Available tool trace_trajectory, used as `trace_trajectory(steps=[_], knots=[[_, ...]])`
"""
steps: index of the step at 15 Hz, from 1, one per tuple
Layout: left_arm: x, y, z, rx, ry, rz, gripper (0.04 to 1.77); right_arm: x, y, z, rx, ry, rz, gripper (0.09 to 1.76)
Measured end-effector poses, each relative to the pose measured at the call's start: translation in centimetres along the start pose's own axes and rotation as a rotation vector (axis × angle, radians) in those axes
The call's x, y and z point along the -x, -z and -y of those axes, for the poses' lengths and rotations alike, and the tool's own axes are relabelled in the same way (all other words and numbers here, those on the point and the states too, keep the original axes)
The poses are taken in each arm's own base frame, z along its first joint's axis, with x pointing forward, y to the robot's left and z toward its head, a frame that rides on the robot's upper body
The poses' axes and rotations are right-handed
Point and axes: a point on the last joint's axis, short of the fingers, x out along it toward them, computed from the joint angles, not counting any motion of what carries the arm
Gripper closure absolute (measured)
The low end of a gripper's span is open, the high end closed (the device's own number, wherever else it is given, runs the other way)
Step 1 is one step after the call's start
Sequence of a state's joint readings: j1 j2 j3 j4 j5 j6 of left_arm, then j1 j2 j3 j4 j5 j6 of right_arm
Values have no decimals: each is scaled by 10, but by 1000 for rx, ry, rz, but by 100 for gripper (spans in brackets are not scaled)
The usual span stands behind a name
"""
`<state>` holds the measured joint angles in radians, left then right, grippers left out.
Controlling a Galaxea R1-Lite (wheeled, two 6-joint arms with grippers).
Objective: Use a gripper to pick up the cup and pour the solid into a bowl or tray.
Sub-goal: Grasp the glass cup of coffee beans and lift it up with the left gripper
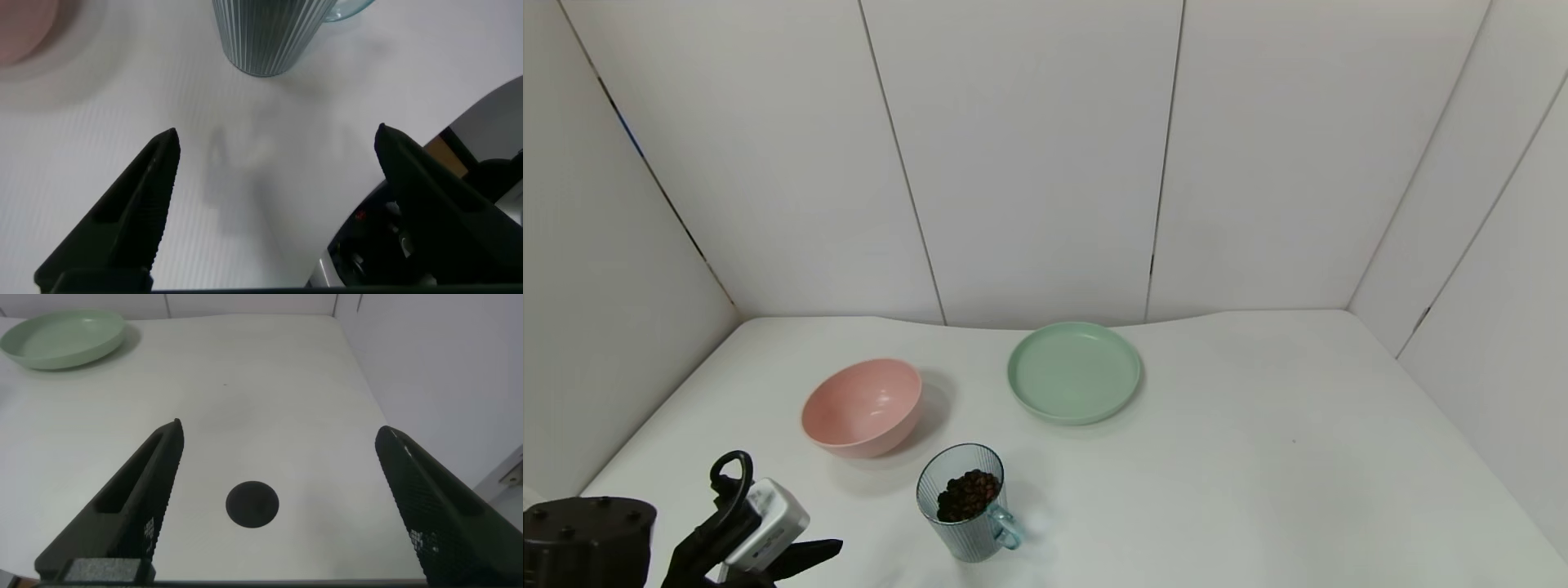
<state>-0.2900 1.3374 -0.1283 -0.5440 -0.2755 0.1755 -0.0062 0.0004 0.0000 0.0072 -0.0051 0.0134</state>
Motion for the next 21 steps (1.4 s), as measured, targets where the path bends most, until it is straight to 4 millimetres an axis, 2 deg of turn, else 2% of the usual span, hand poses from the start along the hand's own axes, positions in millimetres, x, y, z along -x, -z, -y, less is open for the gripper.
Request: trace_trajectory(steps=[6,11,21], knots=[[-35,8,-4,-28,16,22,9,0,0,0,0,0,0,14],[-53,17,-2,-33,37,-19,9,0,0,0,0,-1,0,14],[-80,6,-6,-66,-4,132,9,0,0,0,0,0,0,14]])
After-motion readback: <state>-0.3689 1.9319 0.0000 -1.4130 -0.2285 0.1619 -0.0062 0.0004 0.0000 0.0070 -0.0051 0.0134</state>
